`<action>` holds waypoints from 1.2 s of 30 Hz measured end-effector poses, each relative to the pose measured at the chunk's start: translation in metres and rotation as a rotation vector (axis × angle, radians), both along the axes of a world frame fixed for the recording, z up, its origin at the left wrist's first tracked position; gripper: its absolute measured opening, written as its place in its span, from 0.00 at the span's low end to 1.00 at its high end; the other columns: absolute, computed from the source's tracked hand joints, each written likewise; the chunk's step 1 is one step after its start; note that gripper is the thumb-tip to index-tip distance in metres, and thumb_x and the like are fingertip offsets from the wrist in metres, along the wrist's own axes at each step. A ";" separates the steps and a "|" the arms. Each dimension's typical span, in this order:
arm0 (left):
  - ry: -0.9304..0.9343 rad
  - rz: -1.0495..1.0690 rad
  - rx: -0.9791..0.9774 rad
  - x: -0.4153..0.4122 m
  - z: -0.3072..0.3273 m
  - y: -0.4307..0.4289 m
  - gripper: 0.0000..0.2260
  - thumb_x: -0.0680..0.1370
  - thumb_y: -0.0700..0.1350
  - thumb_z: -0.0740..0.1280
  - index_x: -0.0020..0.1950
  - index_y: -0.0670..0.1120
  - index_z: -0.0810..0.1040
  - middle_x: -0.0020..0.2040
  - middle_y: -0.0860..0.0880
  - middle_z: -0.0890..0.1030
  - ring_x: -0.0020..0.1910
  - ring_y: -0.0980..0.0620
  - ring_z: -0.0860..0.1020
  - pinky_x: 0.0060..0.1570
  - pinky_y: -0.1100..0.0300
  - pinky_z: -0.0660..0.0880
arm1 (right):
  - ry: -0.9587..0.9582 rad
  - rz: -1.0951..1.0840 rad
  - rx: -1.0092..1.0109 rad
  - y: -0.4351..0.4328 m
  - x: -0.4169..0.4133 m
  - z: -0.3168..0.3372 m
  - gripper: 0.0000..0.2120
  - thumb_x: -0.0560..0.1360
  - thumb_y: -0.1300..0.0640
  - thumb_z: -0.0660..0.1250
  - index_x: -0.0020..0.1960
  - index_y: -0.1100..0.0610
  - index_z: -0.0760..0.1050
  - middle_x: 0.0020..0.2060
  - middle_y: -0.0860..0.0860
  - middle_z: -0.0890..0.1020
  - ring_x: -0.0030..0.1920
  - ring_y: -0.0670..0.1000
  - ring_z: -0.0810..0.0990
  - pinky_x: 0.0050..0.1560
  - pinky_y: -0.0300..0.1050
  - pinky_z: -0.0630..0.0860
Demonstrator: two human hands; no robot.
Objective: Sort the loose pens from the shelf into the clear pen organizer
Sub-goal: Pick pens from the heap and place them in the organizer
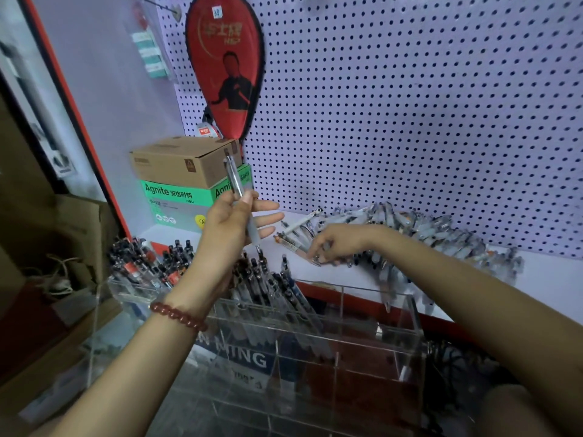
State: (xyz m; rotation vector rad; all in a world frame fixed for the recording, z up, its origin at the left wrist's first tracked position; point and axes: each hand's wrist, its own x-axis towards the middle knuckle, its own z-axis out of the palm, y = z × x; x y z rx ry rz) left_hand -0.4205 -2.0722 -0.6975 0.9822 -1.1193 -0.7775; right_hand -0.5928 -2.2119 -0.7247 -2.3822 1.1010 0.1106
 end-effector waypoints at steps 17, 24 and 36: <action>-0.085 0.029 0.012 -0.006 -0.001 0.007 0.06 0.84 0.41 0.53 0.49 0.45 0.68 0.41 0.47 0.79 0.32 0.58 0.81 0.34 0.65 0.77 | -0.030 -0.139 -0.181 -0.016 0.028 -0.029 0.08 0.70 0.53 0.74 0.45 0.57 0.83 0.40 0.53 0.85 0.37 0.50 0.80 0.39 0.43 0.76; -0.089 0.034 0.000 -0.001 -0.003 0.007 0.07 0.84 0.40 0.53 0.49 0.45 0.69 0.46 0.47 0.81 0.37 0.58 0.82 0.38 0.63 0.80 | -0.216 -0.301 -0.141 -0.003 0.007 -0.003 0.05 0.72 0.59 0.69 0.43 0.59 0.83 0.36 0.55 0.83 0.31 0.49 0.75 0.35 0.39 0.73; -0.022 0.054 -0.054 0.000 -0.002 0.011 0.08 0.82 0.39 0.58 0.55 0.43 0.76 0.56 0.49 0.82 0.55 0.55 0.81 0.51 0.63 0.78 | -0.679 0.004 0.084 0.097 0.034 0.051 0.03 0.78 0.60 0.65 0.46 0.56 0.77 0.29 0.49 0.78 0.19 0.39 0.68 0.22 0.28 0.62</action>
